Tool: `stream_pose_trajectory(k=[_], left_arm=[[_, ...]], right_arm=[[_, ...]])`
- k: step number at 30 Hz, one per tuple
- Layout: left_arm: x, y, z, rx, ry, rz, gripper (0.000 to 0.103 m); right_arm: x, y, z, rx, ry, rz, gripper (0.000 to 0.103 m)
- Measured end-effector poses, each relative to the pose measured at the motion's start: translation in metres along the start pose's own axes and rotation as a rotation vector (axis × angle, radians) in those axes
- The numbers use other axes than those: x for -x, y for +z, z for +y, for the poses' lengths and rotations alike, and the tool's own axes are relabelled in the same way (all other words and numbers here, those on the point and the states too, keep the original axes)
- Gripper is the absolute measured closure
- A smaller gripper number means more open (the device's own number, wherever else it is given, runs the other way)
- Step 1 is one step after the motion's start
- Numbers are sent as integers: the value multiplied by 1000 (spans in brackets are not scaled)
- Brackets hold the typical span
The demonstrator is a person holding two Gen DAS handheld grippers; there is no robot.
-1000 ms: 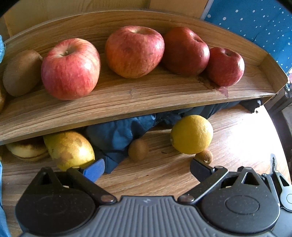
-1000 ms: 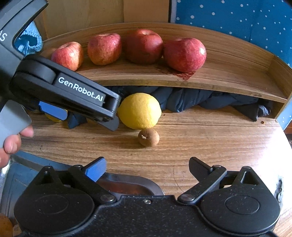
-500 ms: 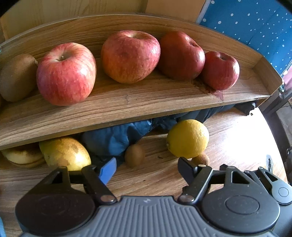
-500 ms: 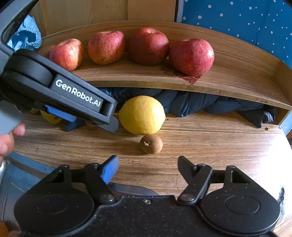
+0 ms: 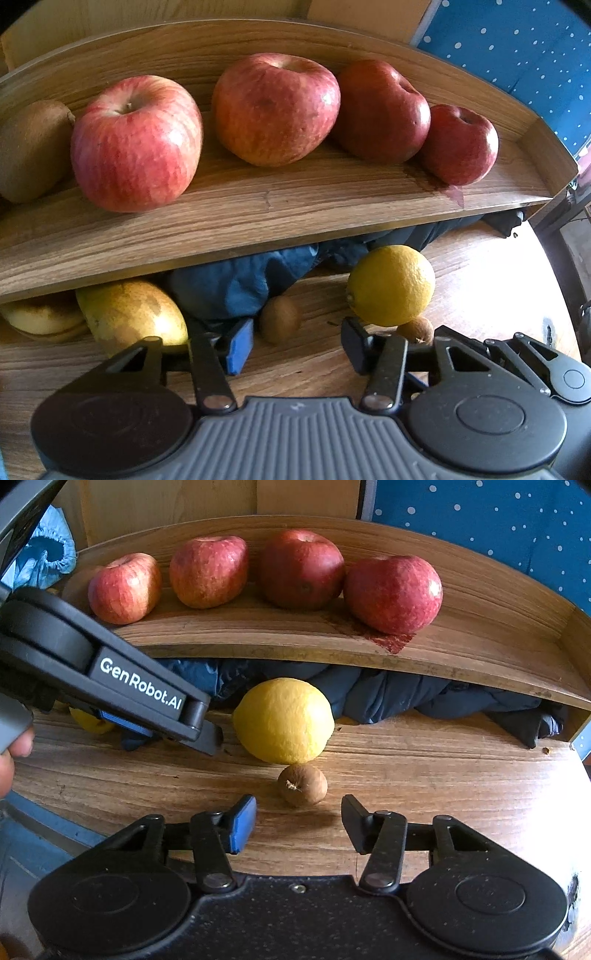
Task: Organize fruits
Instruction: 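Close left tool on a small brown kiwi while right tool closes on another kiwi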
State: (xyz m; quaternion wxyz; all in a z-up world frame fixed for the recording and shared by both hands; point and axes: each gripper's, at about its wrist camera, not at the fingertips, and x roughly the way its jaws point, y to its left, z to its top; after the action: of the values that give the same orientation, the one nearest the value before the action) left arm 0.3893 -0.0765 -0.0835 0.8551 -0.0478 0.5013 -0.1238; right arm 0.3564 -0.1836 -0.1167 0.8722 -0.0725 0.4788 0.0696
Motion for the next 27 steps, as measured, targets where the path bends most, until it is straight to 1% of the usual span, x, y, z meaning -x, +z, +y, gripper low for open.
stream_pose_trajectory(k=[7,11,12,21,27], left_arm=[[-1,-2,1,8,4,-4,56],[-2,-4,3,16,9,-4,57],[-2,-4,3,17,12,-5,58],[-7,-4,9,40,32,1,68],[-9,-4,14,52,36,-4,73]], right_arm=[[-2,3,3,14,6,-5,59],[-3,5,4,17,7,-9,61],[-3,5,4,16,5,-10,63],[0,5,5,14,1,-16,71],[0,5,5,4,2,-17,71]])
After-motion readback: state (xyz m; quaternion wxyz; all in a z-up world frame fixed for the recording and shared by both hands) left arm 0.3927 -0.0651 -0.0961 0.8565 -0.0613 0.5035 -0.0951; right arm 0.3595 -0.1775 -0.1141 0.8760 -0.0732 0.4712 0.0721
